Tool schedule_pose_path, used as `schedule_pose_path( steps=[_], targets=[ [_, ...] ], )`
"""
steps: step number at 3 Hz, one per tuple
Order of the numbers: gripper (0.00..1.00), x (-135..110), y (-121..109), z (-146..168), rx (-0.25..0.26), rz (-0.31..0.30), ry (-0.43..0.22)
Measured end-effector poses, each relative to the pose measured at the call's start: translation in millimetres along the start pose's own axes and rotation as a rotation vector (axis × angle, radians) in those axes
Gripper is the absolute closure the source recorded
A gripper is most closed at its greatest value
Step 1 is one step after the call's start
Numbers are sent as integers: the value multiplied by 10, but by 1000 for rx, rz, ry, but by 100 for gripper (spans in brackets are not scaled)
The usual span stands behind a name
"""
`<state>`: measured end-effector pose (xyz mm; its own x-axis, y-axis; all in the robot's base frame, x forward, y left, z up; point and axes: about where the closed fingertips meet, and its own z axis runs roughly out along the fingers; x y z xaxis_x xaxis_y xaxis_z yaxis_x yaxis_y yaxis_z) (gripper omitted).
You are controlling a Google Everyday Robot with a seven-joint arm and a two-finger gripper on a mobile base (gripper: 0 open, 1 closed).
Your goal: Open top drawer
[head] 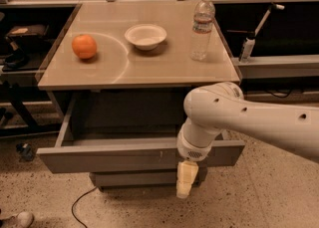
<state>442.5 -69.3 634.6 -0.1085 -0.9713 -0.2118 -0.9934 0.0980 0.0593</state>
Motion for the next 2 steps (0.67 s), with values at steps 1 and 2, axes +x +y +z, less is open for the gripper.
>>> schedule_pose_path(
  steps=[1, 2],
  targets=[
    [0, 246, 434, -156, -34, 21, 4],
    [0, 238, 421, -137, -40, 15, 18]
  ],
)
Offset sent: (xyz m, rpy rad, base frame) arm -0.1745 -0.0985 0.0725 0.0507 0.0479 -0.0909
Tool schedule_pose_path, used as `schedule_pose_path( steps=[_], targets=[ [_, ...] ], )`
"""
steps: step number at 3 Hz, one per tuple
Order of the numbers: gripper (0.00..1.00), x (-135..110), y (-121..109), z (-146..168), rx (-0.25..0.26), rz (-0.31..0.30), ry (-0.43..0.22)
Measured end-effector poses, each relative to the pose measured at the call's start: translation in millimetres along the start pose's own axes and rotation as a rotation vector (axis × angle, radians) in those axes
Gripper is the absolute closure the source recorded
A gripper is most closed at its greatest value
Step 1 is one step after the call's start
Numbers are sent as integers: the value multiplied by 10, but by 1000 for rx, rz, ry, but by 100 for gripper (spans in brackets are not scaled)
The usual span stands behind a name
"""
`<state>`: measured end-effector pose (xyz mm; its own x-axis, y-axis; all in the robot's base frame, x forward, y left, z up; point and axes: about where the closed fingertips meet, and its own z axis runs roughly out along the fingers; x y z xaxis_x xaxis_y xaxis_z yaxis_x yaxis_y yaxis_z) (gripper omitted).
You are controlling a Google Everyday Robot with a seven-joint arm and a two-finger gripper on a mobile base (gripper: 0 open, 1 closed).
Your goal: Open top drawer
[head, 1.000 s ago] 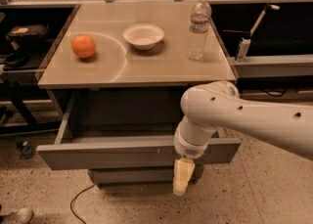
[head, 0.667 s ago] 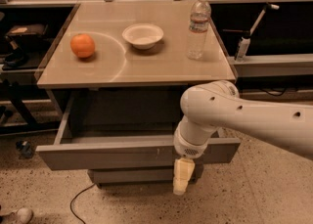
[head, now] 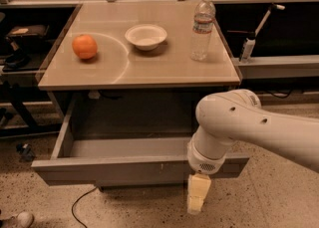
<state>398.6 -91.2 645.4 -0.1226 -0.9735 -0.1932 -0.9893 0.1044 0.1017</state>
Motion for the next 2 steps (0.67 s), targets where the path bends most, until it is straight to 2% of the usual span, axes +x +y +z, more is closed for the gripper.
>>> schedule_pose_path(
  steps=[1, 2],
  targets=[
    [0, 51, 146, 137, -73, -2, 37],
    [0, 48, 148, 116, -73, -2, 37]
  ],
)
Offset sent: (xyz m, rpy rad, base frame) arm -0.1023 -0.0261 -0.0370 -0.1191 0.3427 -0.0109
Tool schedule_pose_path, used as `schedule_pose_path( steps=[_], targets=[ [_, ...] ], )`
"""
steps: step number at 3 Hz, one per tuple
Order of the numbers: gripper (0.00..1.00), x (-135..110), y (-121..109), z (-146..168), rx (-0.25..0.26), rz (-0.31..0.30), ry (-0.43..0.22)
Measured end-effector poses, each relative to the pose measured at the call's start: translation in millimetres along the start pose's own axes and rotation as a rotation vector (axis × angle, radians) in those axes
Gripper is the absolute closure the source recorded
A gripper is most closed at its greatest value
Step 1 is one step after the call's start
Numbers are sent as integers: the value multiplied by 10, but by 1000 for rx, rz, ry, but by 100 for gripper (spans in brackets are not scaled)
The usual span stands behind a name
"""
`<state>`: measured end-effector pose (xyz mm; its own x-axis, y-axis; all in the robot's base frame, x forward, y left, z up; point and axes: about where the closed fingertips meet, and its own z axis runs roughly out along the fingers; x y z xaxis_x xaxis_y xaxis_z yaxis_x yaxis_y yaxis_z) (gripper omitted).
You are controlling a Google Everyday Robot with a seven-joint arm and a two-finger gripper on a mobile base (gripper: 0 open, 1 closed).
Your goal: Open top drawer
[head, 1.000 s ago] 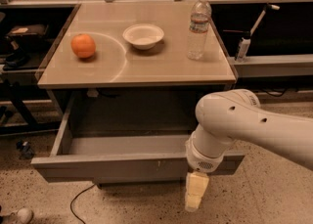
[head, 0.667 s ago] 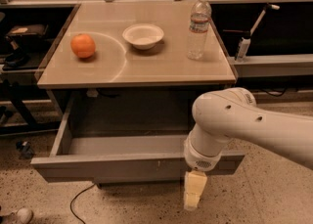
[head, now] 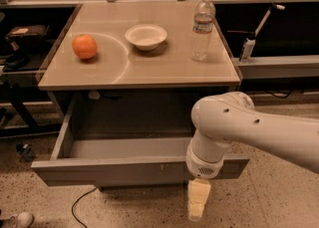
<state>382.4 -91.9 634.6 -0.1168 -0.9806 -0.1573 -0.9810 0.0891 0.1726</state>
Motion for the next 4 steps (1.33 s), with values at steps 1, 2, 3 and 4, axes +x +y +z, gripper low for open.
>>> schedule_pose_path(
  steps=[1, 2, 3, 4],
  targets=[
    [0, 28, 67, -1, -17, 12, 11],
    [0, 60, 153, -15, -31, 25, 18],
    [0, 79, 283, -46, -52, 49, 24],
    [0, 146, 435, -76, -68, 75, 35]
  ],
)
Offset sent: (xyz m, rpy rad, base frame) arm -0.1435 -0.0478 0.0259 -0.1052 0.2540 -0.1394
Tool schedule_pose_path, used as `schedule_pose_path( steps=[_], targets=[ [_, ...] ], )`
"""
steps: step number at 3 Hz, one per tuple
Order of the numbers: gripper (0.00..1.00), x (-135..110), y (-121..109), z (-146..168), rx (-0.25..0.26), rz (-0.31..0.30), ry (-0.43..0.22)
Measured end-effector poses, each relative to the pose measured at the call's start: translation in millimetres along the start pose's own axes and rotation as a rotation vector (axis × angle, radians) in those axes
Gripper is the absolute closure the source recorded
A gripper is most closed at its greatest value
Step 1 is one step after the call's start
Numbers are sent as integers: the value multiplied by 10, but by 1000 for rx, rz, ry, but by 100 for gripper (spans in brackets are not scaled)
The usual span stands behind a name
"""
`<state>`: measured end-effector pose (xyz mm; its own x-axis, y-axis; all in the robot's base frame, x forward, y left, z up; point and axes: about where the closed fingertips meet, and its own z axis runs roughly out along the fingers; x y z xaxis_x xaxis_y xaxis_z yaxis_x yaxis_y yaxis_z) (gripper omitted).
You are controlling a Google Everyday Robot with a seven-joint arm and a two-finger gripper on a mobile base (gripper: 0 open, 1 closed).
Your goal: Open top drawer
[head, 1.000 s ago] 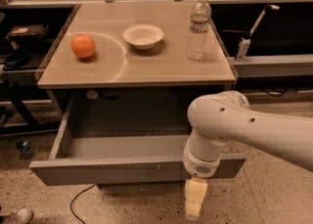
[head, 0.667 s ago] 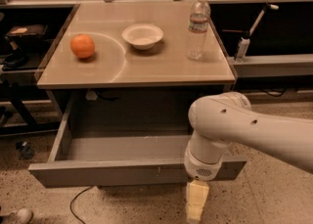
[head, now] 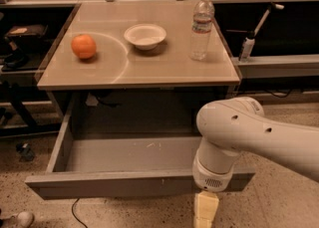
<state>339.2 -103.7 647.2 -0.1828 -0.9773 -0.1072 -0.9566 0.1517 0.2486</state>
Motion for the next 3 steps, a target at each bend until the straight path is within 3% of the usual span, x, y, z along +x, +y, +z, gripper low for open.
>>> schedule_pose_path(
  steps=[1, 2, 3],
  targets=[
    [0, 55, 93, -15, -9, 20, 8],
    [0, 150, 358, -33, -54, 78, 24],
    [0, 150, 358, -33, -54, 78, 24]
  ],
)
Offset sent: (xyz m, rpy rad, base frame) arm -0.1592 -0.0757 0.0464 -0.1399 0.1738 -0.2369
